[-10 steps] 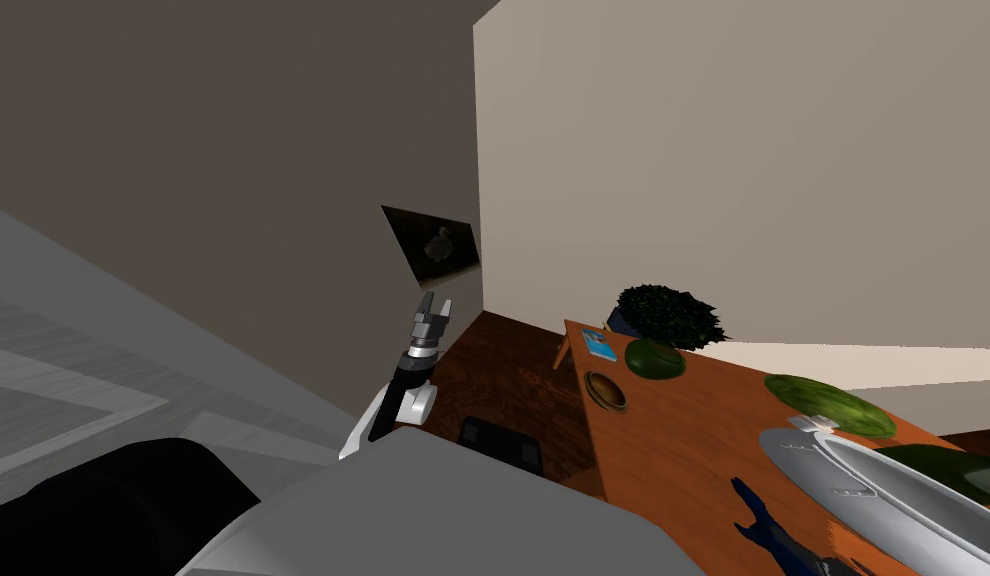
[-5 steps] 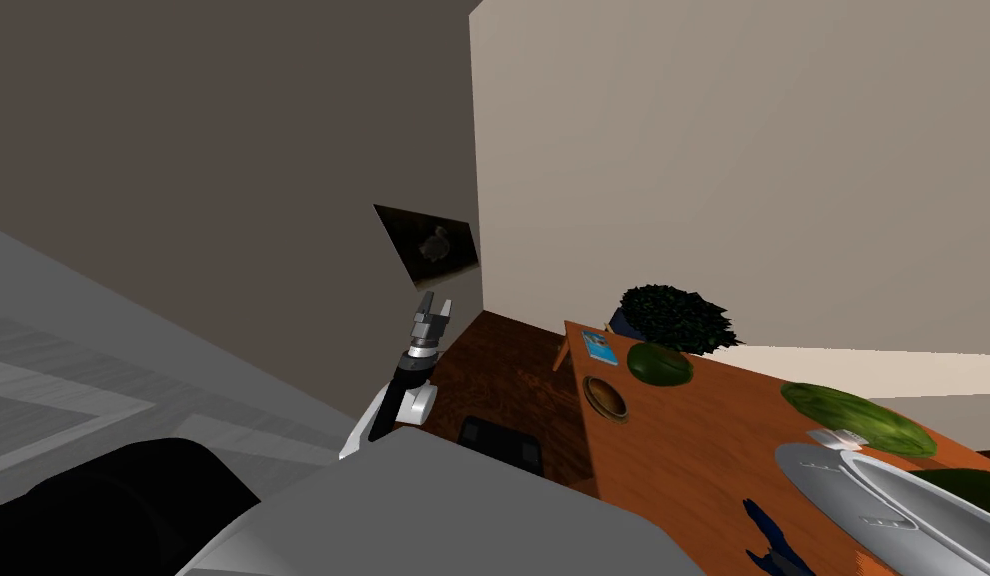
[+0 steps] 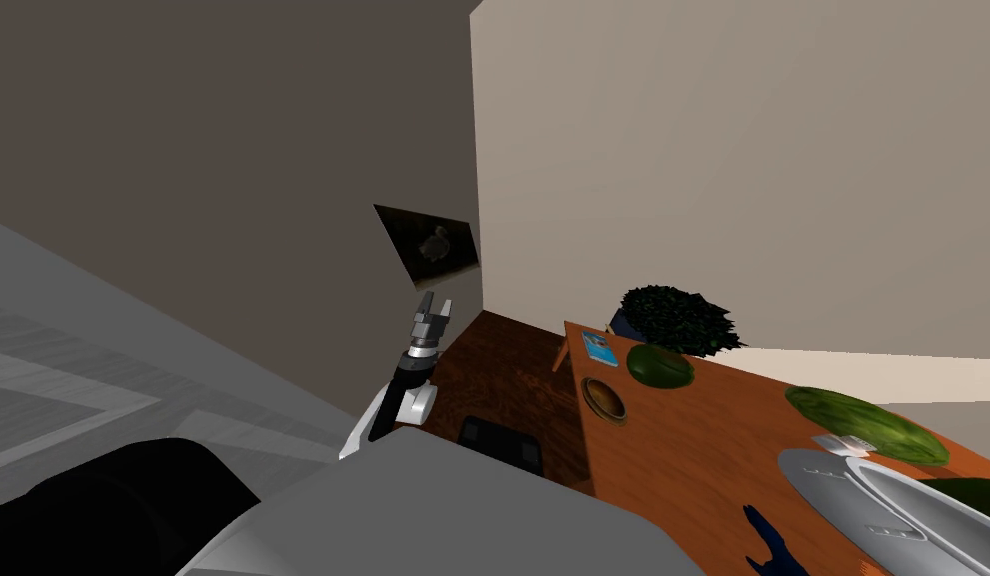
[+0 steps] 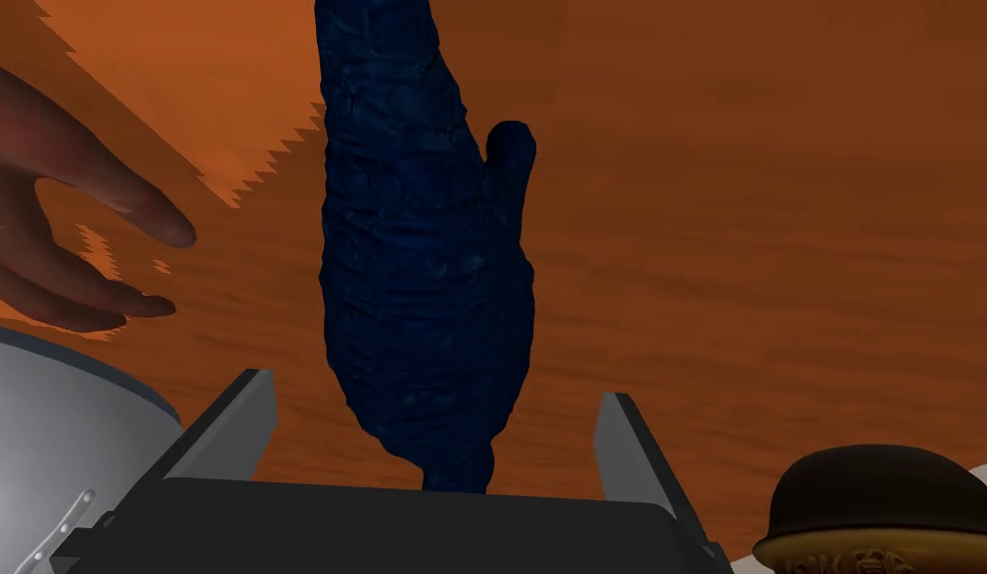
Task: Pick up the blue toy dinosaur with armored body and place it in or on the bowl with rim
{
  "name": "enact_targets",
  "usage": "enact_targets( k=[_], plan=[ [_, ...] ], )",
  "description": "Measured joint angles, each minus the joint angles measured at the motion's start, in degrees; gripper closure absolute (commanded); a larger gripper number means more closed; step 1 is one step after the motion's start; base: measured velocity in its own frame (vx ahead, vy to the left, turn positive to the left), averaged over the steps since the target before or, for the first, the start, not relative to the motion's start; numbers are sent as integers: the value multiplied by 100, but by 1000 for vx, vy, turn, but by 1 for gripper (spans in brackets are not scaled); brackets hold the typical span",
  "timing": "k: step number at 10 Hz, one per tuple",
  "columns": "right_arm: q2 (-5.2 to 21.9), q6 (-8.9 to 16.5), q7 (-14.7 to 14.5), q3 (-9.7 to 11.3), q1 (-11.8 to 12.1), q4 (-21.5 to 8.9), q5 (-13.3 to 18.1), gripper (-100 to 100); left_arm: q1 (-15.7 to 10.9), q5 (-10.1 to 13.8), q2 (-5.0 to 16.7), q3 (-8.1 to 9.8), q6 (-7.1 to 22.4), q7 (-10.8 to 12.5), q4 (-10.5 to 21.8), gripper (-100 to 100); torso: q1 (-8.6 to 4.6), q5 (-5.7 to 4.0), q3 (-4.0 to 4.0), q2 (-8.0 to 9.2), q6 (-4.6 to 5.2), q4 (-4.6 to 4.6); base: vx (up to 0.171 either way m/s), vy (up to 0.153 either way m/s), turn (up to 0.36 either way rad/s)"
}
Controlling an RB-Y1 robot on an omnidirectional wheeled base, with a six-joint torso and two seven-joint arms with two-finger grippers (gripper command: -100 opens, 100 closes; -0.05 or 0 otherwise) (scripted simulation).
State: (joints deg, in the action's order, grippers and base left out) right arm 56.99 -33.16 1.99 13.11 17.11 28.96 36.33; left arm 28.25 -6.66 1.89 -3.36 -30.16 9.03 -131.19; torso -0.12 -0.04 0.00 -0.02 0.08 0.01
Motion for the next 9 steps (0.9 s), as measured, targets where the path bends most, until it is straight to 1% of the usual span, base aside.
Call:
enact_targets(
  k=[1,2,6,7,8,9],
  plan=[
    [-139,64,-109,-8,-57,-97,-26,-100,0,0,0,0,0,0,0,0,-16,-3,-1,-1,1,-1,5,-47,25],
    [-152,75,-137,-9,-63,-109,-29,100,0,0,0,0,0,0,0,0,-3,-1,0,1,3,0,1,-8,-1],
    [-151,68,-135,-8,-63,-106,-29,100,0,0,0,0,0,0,0,0,6,-1,0,1,3,-1,0,0,0],
    [-151,69,-135,-9,-63,-106,-29,0,0,0,0,0,0,0,0,0,6,-1,0,1,3,-1,0,0,0],
    [-150,69,-135,-9,-63,-106,-29,100,0,0,0,0,0,0,0,0,6,-1,0,1,2,0,-7,50,-64],
    [-81,-21,-118,-5,-116,-187,-7,100,0,0,-1,0,0,0,0,0,22,5,1,4,8,-1,-10,65,-63]
  ],
)
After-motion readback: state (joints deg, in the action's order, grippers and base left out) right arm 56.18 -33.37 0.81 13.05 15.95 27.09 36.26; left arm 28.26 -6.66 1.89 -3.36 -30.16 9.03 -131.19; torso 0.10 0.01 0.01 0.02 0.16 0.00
